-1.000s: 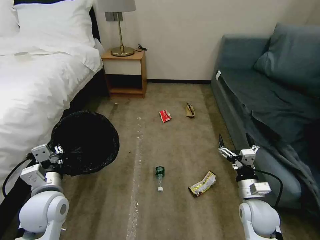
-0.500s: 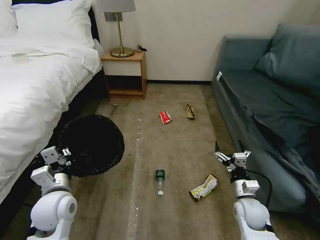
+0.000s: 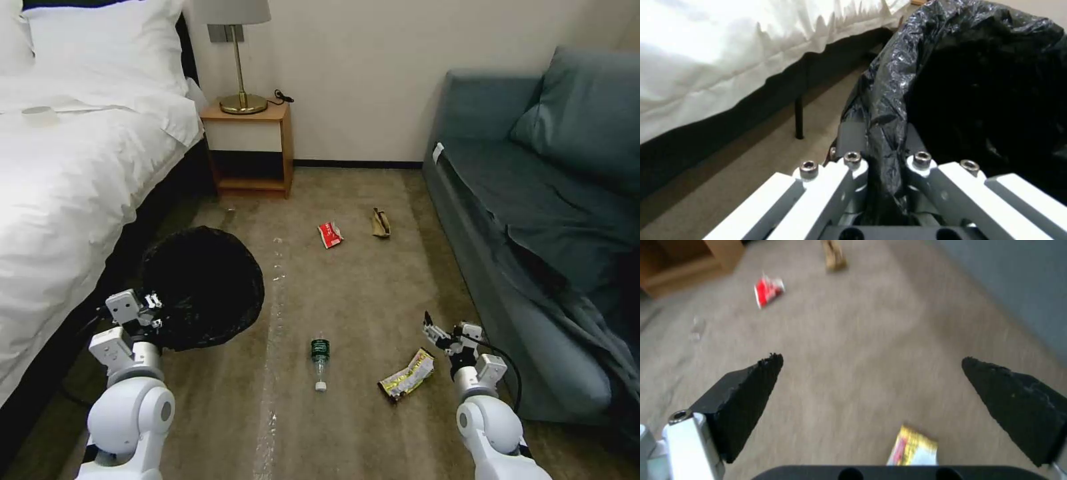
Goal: Pick up the trash bin, then pick up the garbage on the floor and place it into the trash bin.
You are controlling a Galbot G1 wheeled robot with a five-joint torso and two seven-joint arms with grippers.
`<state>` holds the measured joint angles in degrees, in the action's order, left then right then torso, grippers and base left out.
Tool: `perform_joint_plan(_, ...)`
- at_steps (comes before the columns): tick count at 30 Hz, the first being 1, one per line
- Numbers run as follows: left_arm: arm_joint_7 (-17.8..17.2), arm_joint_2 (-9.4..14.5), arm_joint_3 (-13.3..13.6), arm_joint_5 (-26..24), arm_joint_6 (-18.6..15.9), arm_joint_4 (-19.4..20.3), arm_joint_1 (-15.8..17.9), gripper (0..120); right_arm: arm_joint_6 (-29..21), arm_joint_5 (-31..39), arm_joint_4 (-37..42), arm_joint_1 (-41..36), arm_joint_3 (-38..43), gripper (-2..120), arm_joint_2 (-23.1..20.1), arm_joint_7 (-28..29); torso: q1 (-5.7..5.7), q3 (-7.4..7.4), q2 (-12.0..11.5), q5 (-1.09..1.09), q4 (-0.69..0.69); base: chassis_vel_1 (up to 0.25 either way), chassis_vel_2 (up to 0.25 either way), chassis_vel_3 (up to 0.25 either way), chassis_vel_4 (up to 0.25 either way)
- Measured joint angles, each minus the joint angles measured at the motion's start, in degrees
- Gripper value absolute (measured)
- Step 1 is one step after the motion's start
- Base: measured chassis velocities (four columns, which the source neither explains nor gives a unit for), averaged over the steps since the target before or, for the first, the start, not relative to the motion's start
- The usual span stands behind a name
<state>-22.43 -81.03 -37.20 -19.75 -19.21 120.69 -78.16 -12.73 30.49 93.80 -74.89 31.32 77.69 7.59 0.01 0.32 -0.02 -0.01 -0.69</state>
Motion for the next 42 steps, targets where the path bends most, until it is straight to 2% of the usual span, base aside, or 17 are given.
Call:
perform_joint_plan(1,0.0,0.0,0.0,0.0,0.0,0.0,0.0,4,0.0,0.0,0.0,0.0,0.0,100,0.0,0.0,0.00,0.00,0.0,0.00,0.00,0.000,0.000,0.000,0.000)
perform_joint_plan(3,0.0,-0.3,0.5,0.4,0.0,-0.7,0.4,4,-3.8,2.8,-1.2,0.3,-1.0,100,-0.2,1.5,0.00,0.00,0.0,0.00,0.00,0.000,0.000,0.000,0.000)
perform_joint_plan(7,0.0,-0.6,1.1,0.8,0.0,-1.2,0.5,4,-7.3,5.2,-4.3,1.2,-1.9,100,-0.1,2.8,0.00,0.00,0.0,0.00,0.00,0.000,0.000,0.000,0.000)
perform_joint_plan(18,-0.3,-0.5,2.5,1.1,0.0,-1.4,0.9,4,-12.2,8.5,-13.3,7.3,-2.1,100,1.3,6.3,0.00,0.00,0.0,0.00,0.01,0.000,0.000,0.000,0.000)
perform_joint_plan(30,-0.5,-0.2,2.3,1.4,-0.3,-0.5,0.2,4,-12.5,6.5,-20.6,10.4,-2.2,100,2.7,6.5,0.00,0.00,0.0,0.00,-0.01,0.000,0.000,0.000,0.000)
perform_joint_plan(40,-0.5,-0.1,1.9,1.4,-0.3,1.3,-0.9,4,-9.8,3.7,-27.6,13.0,-1.6,100,4.2,4.0,0.00,-0.01,0.0,-0.01,0.00,0.000,0.000,0.000,0.000)
perform_joint_plan(42,-0.6,0.1,1.8,1.4,-0.3,1.7,-1.0,4,-8.6,2.9,-28.5,13.2,-1.4,95,4.5,3.3,0.00,-0.01,0.0,-0.03,-0.01,0.000,0.000,0.000,0.000)
